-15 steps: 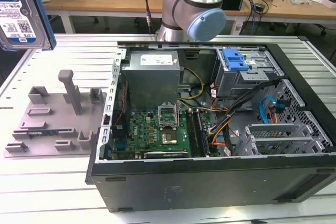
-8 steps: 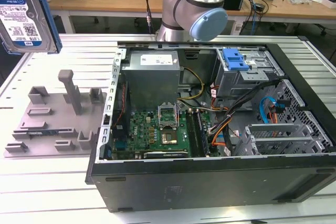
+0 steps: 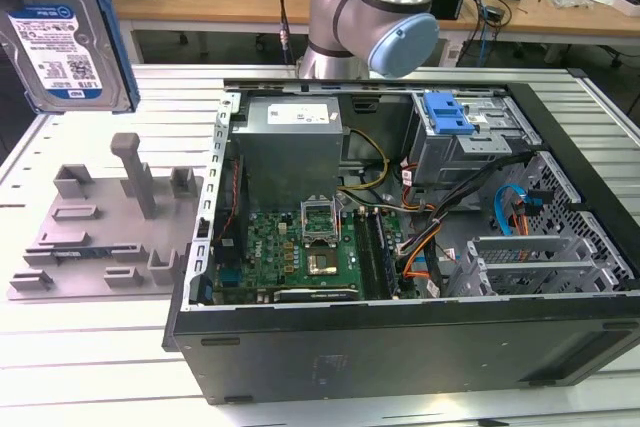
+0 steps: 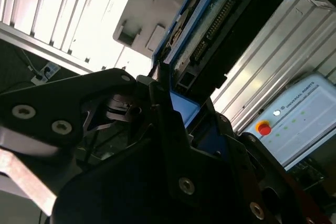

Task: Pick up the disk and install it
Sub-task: 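Pick up the disk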

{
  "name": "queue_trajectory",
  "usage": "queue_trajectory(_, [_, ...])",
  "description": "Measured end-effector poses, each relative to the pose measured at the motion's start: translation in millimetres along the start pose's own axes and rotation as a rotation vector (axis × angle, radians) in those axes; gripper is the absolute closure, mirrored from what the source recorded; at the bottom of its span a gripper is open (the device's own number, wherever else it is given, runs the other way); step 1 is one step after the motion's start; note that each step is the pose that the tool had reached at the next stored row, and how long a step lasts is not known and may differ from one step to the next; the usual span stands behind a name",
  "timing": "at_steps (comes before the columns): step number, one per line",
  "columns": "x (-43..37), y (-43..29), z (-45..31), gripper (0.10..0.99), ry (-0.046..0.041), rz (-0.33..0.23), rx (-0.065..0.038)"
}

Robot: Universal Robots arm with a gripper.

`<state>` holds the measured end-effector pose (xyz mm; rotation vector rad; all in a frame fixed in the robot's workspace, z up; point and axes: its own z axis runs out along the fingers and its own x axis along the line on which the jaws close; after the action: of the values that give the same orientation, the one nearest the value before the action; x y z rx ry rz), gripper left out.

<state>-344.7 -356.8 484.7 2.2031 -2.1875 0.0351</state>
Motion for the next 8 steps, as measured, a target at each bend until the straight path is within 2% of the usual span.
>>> queue_trajectory(2, [6.3, -12.5, 0.1, 0.722, 0.0001, 0.0, 0.0])
queue_trajectory(4, [10.2, -20.0, 0.1, 0.722, 0.0001, 0.0, 0.0])
queue_trajectory(7, [20.6, -41.6, 0.4, 0.722, 0.0, 0.0, 0.0])
queue_trajectory(8, [23.1, -46.8, 0.4, 0.722, 0.0001, 0.0, 0.0])
